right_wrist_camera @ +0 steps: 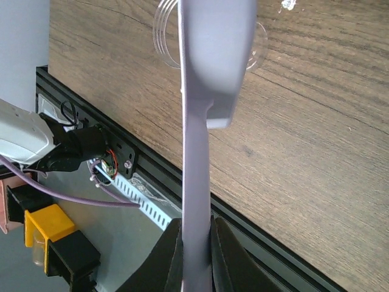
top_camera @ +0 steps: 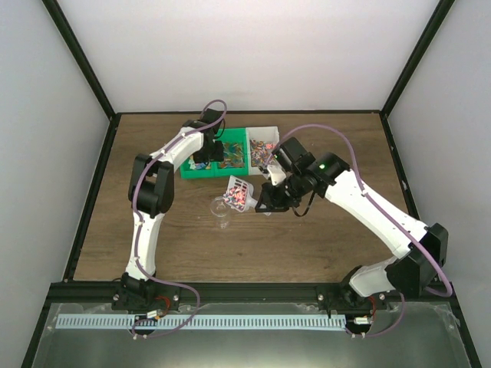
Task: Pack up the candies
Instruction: Place the fake candies in the packing bottle.
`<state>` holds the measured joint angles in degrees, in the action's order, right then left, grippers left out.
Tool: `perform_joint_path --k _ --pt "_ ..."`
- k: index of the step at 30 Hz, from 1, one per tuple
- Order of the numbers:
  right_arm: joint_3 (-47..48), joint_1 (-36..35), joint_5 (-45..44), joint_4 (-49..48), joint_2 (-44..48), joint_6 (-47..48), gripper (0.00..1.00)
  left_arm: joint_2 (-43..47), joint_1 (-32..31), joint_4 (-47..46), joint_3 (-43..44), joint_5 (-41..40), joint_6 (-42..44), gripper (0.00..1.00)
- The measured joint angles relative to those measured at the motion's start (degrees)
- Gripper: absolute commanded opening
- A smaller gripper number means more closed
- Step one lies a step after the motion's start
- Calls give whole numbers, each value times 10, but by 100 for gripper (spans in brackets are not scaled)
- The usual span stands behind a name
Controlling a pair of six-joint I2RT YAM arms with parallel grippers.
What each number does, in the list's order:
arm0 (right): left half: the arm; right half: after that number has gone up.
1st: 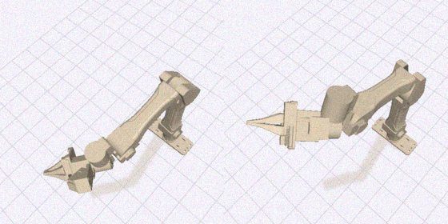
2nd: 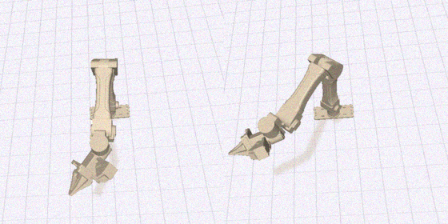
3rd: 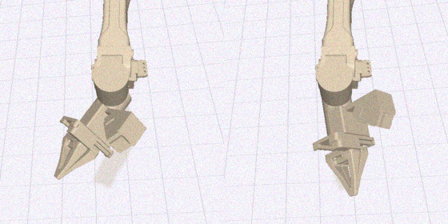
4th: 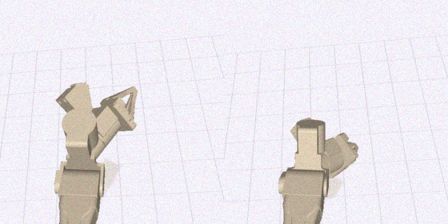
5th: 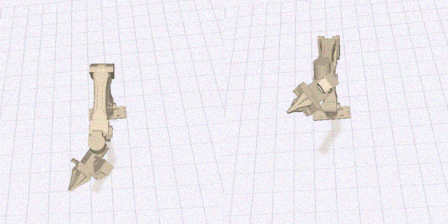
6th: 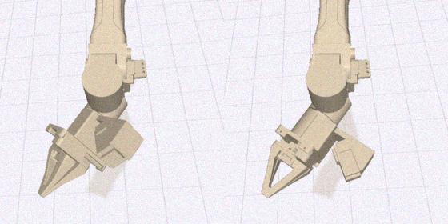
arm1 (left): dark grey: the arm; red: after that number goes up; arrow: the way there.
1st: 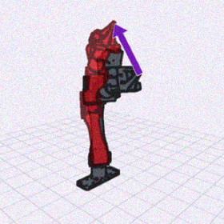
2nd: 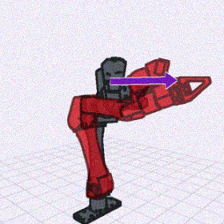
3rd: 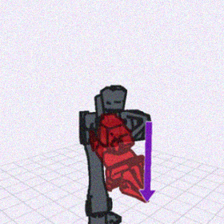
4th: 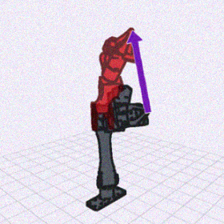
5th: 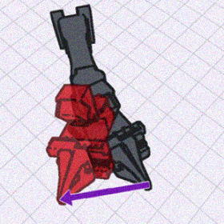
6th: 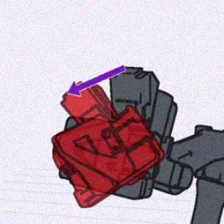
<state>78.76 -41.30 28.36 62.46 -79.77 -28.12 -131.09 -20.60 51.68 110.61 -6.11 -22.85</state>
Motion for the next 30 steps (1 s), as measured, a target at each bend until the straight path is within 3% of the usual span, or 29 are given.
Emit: perform_joint_path --k 10,30 --pt "49 -36 -32 33 -49 2 1 0 1 1 0 4 1 59" --pt "87 -37 -52 60 -62 5 1 0 6 -4 -5 18 4 59"
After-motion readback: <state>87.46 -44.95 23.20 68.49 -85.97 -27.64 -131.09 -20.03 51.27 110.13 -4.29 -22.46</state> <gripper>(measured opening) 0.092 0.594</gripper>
